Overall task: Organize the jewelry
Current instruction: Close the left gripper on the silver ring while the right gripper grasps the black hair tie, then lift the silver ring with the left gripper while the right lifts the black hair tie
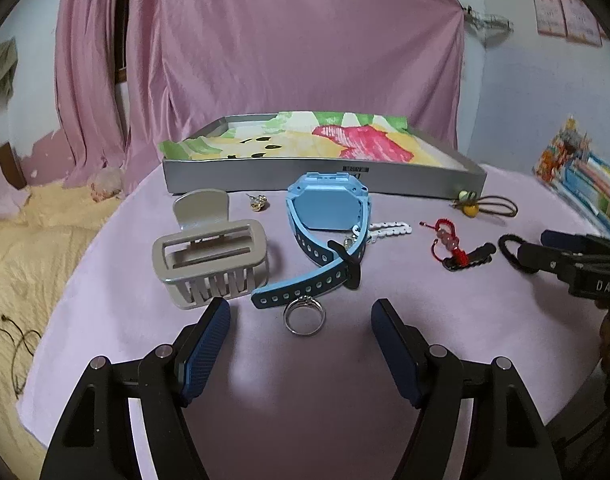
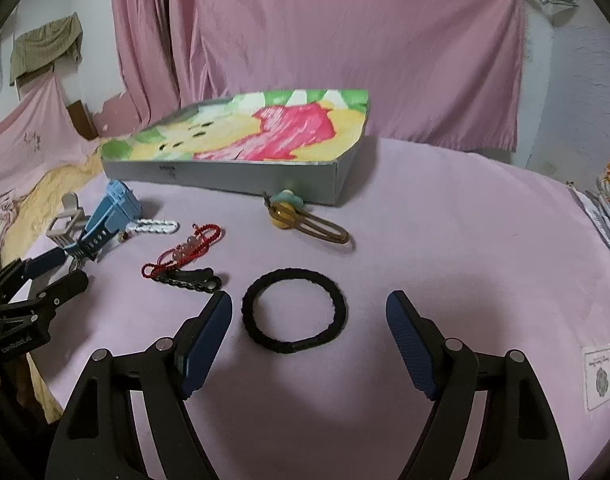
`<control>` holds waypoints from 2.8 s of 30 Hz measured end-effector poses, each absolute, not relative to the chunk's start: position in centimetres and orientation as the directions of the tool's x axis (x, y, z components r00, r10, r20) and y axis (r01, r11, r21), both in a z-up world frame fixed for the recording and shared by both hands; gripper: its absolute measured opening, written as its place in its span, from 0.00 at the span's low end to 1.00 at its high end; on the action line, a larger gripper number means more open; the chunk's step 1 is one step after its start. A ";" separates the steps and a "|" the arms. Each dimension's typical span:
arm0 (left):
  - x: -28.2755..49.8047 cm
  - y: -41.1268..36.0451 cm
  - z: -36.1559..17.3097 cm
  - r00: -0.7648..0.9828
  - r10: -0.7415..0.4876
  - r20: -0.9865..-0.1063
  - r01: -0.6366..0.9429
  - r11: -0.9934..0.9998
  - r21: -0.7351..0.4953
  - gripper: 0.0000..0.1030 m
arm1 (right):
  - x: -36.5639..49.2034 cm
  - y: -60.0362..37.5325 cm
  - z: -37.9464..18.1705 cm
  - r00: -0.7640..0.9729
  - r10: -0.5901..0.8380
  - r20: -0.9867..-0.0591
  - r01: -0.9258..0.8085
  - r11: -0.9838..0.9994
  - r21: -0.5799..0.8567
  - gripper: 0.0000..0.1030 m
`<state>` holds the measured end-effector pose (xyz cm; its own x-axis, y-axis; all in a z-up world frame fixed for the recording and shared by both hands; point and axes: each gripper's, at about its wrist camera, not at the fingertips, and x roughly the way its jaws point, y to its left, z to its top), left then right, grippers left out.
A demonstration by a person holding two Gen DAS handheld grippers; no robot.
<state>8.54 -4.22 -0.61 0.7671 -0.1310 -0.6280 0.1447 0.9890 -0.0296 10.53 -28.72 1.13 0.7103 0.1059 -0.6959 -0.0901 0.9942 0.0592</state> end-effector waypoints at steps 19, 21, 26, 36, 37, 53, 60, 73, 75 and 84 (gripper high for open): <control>8.4 -4.5 -0.1 0.740 -0.152 -0.656 0.186 0.982 -0.018 0.20 | 10.6 -26.5 1.1 0.662 0.181 -0.727 -0.232 0.972 0.031 0.44; 8.2 -4.8 -0.1 0.739 -0.156 -0.656 0.194 0.981 -0.016 0.20 | 10.5 -26.5 1.1 0.665 0.188 -0.723 -0.237 0.971 0.035 0.35; 7.8 -4.8 -0.1 0.737 -0.175 -0.652 0.204 0.978 -0.032 0.19 | 9.9 -26.1 1.2 0.663 0.210 -0.719 -0.258 0.965 0.043 0.18; 6.5 -5.4 -0.1 0.729 -0.231 -0.644 0.244 0.967 -0.071 0.19 | 8.2 -25.6 1.1 0.647 0.263 -0.715 -0.290 0.953 0.088 0.11; 6.4 -5.5 -0.1 0.729 -0.234 -0.643 0.246 0.966 -0.073 0.19 | 8.0 -25.5 1.1 0.644 0.270 -0.716 -0.296 0.951 0.093 0.11; 4.7 -5.8 0.5 0.737 -0.330 -0.590 0.301 0.942 -0.151 0.19 | 5.8 -24.6 1.5 0.644 0.330 -0.691 -0.334 0.933 0.135 0.08; 4.9 -5.6 0.9 0.746 -0.336 -0.575 0.298 0.941 -0.162 0.19 | 5.8 -25.0 1.8 0.659 0.341 -0.670 -0.334 0.931 0.146 0.02; 6.0 -5.7 0.3 0.732 -0.337 -0.592 0.289 0.941 -0.177 0.19 | 6.4 -26.1 1.3 0.661 0.327 -0.675 -0.302 0.940 0.160 0.02; 6.1 -5.8 0.2 0.729 -0.338 -0.595 0.291 0.940 -0.178 0.19 | 6.7 -26.1 1.4 0.660 0.320 -0.680 -0.302 0.941 0.150 0.02; 6.1 -5.5 0.1 0.725 -0.340 -0.599 0.284 0.940 -0.190 0.19 | 8.0 -24.9 1.0 0.627 0.311 -0.714 -0.341 0.934 0.107 0.10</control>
<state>6.06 -5.45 0.07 0.7249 -0.3402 -0.5990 0.2843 0.9398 -0.1897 8.04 -24.91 1.04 0.6269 0.3113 -0.7143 -0.3413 0.9338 0.1073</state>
